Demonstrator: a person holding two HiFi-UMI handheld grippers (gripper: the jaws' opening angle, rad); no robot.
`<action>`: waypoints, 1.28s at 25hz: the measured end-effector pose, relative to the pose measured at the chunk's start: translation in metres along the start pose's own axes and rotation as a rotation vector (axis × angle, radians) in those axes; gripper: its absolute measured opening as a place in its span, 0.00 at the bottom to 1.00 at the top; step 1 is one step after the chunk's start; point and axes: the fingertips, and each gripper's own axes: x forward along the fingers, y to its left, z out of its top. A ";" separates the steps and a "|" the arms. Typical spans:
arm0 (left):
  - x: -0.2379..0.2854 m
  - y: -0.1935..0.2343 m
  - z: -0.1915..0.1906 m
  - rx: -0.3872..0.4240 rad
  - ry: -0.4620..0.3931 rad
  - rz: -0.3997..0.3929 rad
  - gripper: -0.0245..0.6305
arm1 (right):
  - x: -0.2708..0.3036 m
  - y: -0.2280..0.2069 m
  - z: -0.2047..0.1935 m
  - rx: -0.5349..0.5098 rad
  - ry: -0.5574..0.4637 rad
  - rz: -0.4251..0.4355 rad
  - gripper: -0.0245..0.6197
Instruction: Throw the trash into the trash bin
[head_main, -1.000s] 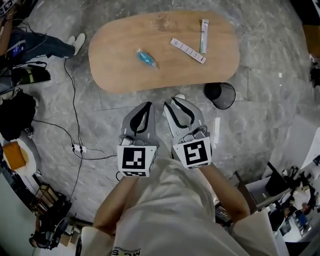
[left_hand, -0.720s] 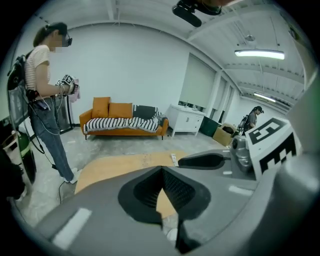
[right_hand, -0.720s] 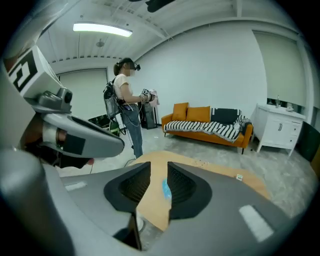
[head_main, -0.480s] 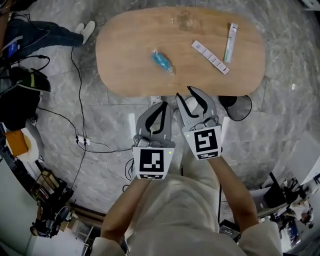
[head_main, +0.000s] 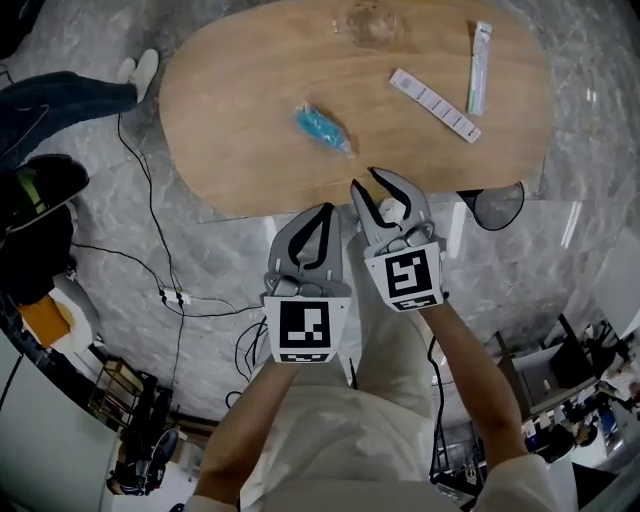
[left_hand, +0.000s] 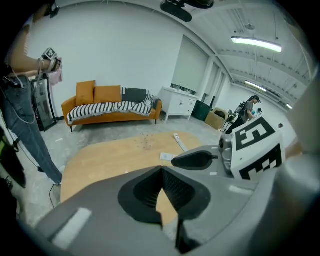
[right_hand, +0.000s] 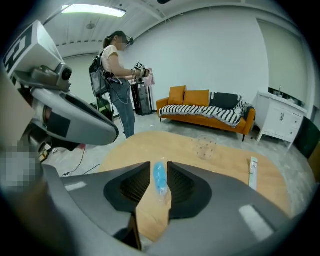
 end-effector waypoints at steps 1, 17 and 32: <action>0.005 0.002 -0.005 0.008 0.008 -0.006 0.04 | 0.008 0.002 -0.008 -0.014 0.016 0.006 0.22; 0.037 0.032 -0.057 -0.043 0.062 -0.020 0.04 | 0.103 0.003 -0.076 -0.049 0.134 -0.010 0.37; 0.041 0.028 -0.065 -0.011 0.098 -0.043 0.04 | 0.120 -0.003 -0.094 -0.054 0.160 -0.033 0.09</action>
